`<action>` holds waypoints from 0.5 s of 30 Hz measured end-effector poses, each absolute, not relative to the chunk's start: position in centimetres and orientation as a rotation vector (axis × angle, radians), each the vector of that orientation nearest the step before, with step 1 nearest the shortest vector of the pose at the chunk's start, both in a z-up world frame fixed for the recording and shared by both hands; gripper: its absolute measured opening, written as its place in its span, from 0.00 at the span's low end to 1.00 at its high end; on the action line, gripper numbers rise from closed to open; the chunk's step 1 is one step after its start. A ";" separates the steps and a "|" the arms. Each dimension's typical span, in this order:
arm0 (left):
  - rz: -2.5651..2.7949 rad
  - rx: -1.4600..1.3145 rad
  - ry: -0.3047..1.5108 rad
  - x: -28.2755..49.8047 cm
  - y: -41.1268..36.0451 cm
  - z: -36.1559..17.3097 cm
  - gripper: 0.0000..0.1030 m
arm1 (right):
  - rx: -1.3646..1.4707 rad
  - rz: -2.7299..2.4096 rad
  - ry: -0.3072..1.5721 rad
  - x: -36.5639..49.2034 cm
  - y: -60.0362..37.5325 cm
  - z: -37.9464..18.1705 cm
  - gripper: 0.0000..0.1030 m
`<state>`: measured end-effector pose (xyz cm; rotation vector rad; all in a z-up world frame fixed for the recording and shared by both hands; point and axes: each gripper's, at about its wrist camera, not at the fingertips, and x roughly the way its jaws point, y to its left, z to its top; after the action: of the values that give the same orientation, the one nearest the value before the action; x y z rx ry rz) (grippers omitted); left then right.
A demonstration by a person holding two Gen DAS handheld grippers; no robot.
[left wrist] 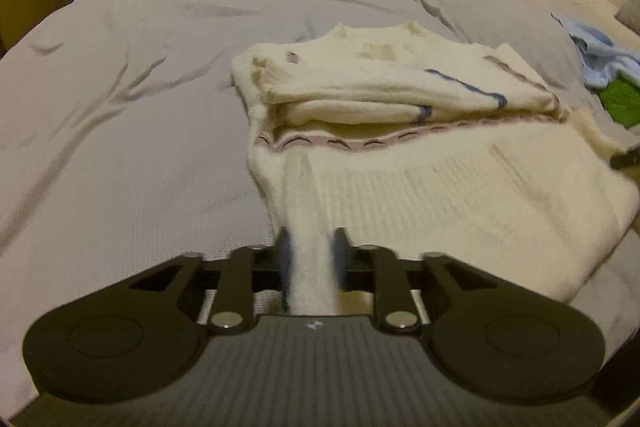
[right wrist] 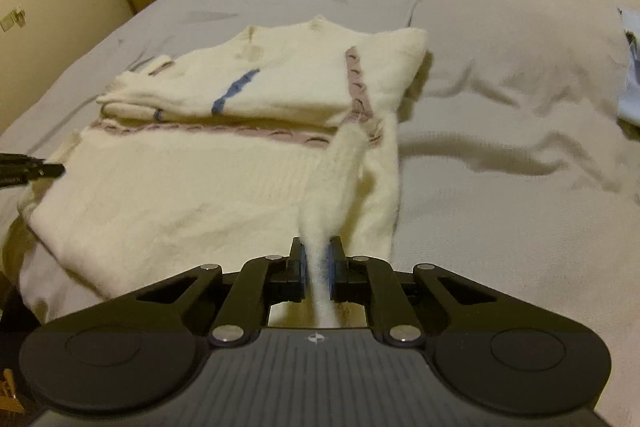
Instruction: Fold clothes
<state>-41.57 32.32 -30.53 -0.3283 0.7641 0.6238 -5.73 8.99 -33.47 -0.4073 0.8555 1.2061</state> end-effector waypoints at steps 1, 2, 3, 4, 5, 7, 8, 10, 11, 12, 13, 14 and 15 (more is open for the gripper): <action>0.628 -0.339 0.750 -41.8 32.4 -30.3 0.10 | -0.406 1.204 0.826 -6.0 8.8 -33.1 0.08; 0.631 -0.348 0.732 -42.2 32.4 -30.0 0.09 | -0.391 1.204 0.799 -6.1 8.5 -32.5 0.08; 0.633 -0.352 0.707 -42.7 32.3 -29.5 0.09 | -0.369 1.213 0.765 -6.2 8.1 -31.8 0.08; 0.630 -0.349 0.679 -43.1 32.2 -28.9 0.09 | -0.341 1.228 0.726 -6.2 7.6 -31.0 0.08; 0.627 -0.334 0.637 -43.7 32.0 -28.0 0.09 | -0.319 1.240 0.681 -6.3 7.1 -30.1 0.08; 0.628 -0.295 0.567 -44.3 31.6 -26.5 0.10 | -0.283 1.256 0.590 -6.2 6.5 -28.4 0.07; 0.639 -0.270 0.536 -44.2 31.8 -25.7 0.10 | -0.270 1.258 0.556 -6.0 6.5 -27.7 0.07; 0.665 -0.217 0.477 -43.7 32.5 -24.1 0.10 | -0.248 1.238 0.495 -5.2 7.0 -26.4 0.07; 0.672 -0.200 0.445 -43.3 33.2 -23.4 0.10 | -0.237 1.225 0.470 -4.5 7.6 -26.0 0.07; 0.674 -0.189 0.421 -42.5 34.2 -22.9 0.10 | -0.225 1.216 0.447 -3.7 8.3 -25.6 0.07; 0.676 -0.180 0.400 -41.7 35.2 -22.4 0.10 | -0.212 1.207 0.432 -2.8 9.4 -25.2 0.07; 0.683 -0.162 0.388 -40.5 36.5 -21.9 0.10 | -0.203 1.198 0.424 -1.8 10.6 -25.0 0.07; 0.689 -0.150 0.384 -39.1 37.8 -21.7 0.10 | -0.203 1.187 0.414 -0.9 11.9 -24.8 0.07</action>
<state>-39.14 37.79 -21.73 -0.1496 0.3840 0.6888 -0.88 11.92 -24.84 -0.2029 0.4143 1.1875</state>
